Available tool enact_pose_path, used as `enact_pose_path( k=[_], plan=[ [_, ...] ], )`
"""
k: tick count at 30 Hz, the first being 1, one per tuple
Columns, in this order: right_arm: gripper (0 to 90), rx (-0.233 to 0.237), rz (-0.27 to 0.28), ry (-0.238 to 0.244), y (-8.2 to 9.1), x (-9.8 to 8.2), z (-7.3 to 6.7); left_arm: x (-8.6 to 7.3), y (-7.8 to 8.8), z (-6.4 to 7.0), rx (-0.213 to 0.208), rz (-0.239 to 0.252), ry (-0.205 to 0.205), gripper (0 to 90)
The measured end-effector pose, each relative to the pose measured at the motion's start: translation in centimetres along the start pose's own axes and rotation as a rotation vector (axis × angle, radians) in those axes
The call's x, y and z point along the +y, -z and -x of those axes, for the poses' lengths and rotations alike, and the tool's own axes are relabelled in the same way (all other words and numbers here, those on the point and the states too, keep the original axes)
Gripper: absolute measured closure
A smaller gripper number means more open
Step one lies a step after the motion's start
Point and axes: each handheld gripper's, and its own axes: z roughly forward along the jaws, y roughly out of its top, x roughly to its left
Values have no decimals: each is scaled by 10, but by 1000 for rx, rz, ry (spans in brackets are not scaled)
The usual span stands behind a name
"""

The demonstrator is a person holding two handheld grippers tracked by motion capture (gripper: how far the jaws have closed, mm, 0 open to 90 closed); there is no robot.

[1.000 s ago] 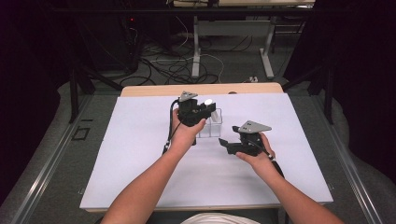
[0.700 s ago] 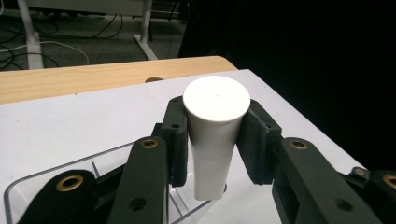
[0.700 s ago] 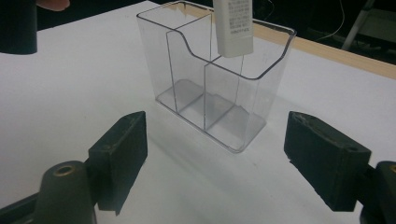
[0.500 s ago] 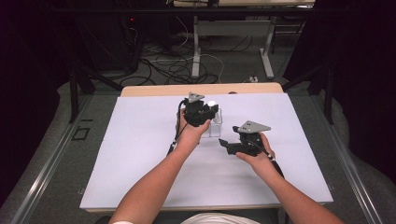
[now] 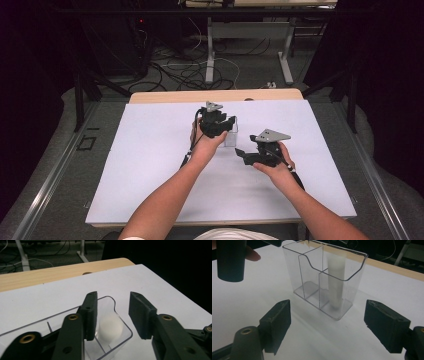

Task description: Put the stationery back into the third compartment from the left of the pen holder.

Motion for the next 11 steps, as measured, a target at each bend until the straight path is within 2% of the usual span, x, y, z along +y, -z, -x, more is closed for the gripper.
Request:
enact_pose_path(
  k=[1, 6, 11],
  plan=[
    [210, -1, -6, -1, 0, 0, 0, 1, 2, -1, -5, -4, -11, 530],
    [211, -3, 4, 1, 0, 0, 2, 2, 12, -2, -14, 4, -15, 380],
    [210, -14, -1, -8, 2, 0, 2, 4, 27, -7, -2, 16, -84, 293]
  ],
)
